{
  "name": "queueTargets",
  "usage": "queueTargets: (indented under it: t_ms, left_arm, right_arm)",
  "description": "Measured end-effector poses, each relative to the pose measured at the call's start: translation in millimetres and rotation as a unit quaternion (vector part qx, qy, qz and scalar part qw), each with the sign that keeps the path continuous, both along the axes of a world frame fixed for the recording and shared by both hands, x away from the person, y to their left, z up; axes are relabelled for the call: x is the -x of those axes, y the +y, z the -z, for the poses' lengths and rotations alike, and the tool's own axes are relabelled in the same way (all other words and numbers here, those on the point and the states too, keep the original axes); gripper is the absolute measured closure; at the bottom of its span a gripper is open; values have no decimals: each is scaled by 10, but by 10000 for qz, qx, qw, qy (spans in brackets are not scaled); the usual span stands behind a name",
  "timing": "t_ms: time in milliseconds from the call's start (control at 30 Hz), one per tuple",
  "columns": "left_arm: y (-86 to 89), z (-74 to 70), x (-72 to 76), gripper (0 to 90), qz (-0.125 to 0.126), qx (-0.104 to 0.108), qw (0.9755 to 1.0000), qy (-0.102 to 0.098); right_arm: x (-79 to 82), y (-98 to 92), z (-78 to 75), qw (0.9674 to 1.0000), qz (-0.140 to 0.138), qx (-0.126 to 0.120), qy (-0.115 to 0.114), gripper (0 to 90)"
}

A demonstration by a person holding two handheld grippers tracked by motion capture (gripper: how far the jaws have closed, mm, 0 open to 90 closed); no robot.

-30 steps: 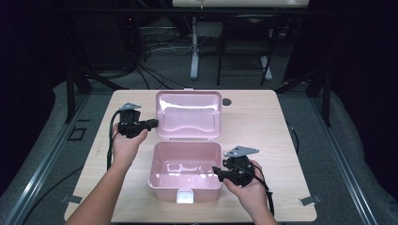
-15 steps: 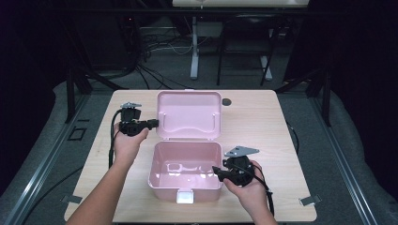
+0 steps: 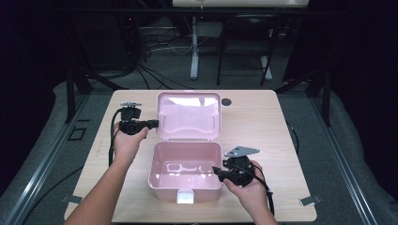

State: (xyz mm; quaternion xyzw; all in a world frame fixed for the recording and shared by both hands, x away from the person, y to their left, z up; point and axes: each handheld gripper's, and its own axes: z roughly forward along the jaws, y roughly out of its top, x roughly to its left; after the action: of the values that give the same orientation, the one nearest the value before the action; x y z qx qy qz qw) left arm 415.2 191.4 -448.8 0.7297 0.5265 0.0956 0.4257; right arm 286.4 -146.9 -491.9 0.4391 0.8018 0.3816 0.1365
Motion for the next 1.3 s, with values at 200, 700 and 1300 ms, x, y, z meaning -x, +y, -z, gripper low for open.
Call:
queueTargets:
  t_ms: [200,700,1300]
  left_arm:
    - [5,15,-29,854,-9,41,10000,78]
    - [11,58,-95,846,-28,107,9995,305]
    - [-7,125,-131,900,97,144,9989,446]
  right_arm:
    - [9,5,-2,10000,12,10,4,566]
    - [10,7,-3,10000,27,9,10,567]
    - [19,12,-8,10000,48,-6,77,560]
